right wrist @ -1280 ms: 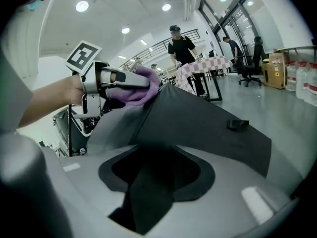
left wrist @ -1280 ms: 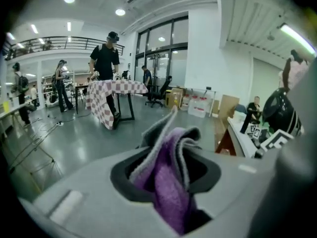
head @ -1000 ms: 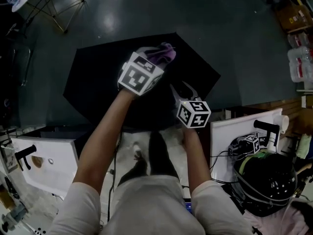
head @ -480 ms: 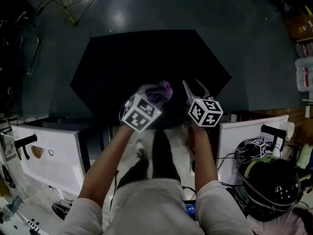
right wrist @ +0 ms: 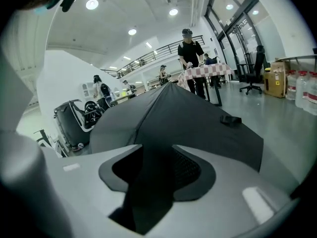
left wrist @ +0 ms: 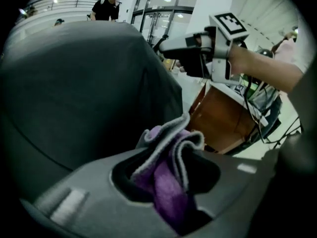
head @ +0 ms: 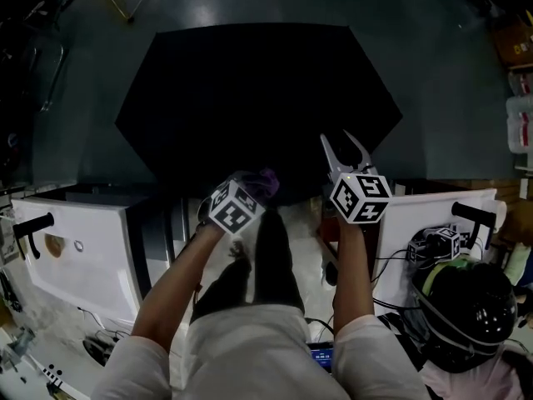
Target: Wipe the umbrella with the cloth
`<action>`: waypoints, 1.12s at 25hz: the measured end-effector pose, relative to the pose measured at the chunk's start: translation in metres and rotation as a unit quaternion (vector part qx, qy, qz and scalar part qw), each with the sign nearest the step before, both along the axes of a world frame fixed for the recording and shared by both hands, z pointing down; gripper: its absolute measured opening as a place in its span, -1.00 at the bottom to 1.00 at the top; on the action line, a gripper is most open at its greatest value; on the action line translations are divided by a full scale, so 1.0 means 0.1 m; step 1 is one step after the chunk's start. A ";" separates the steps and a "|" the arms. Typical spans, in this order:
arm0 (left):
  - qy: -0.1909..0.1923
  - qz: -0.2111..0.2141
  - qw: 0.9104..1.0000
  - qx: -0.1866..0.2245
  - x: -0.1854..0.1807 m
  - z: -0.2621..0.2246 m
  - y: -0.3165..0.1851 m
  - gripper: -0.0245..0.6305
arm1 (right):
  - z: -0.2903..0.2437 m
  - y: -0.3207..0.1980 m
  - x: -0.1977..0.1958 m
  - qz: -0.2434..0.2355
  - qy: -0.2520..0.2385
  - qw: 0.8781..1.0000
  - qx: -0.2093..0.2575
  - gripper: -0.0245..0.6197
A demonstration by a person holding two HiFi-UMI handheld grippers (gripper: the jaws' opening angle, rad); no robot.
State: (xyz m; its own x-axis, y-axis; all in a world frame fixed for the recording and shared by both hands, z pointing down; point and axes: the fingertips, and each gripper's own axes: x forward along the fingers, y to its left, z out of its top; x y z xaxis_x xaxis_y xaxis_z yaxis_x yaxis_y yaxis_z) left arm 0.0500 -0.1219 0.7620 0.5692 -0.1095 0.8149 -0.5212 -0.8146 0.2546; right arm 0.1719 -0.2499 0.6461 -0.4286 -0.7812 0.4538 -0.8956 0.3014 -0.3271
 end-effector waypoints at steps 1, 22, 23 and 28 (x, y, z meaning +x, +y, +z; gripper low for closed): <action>-0.005 0.001 1.000 -0.010 -0.04 0.09 0.09 -0.54 | 0.02 0.06 -0.01 -0.003 0.001 1.000 -0.002 -0.39; 0.083 -0.094 0.991 0.042 -0.55 -0.94 0.18 -0.53 | -0.97 0.55 -0.21 -0.002 0.029 0.999 0.037 -0.39; 0.093 -0.104 0.989 0.055 -0.58 -1.10 0.13 -0.53 | -1.09 0.56 -0.23 -0.005 0.031 0.999 0.042 -0.39; 0.145 -0.162 0.969 0.116 -0.84 -2.04 0.01 -0.53 | -1.77 0.84 -0.39 -0.018 0.033 0.997 0.062 -0.43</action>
